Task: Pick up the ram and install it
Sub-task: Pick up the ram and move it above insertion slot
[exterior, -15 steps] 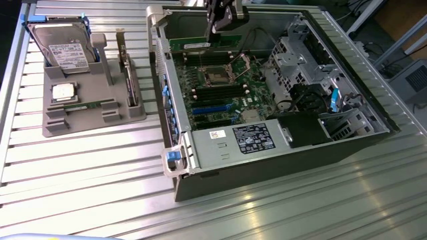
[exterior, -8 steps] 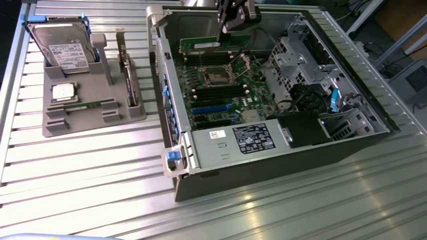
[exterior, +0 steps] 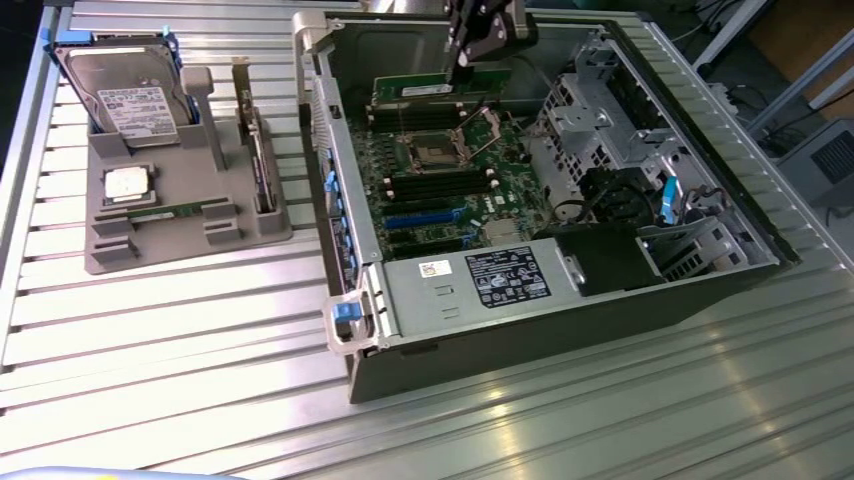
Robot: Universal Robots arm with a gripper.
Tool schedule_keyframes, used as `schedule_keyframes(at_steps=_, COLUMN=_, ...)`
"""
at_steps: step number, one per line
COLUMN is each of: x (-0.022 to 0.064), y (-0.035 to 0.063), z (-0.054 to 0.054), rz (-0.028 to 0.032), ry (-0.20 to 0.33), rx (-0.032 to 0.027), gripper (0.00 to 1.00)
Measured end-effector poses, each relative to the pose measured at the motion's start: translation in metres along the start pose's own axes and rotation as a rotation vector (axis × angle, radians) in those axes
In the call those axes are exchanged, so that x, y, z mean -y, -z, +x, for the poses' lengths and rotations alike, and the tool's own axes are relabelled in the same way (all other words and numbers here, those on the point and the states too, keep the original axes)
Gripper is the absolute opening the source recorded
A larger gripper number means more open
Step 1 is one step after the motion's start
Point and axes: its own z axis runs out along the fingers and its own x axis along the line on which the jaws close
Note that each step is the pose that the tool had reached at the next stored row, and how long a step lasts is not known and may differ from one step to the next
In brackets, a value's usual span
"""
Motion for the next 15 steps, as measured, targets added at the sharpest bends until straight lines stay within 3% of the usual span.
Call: schedule_keyframes(at_steps=15, x=0.0348, y=0.0000, z=0.003, rz=0.0000, ry=0.002, rx=0.0000, gripper=0.12)
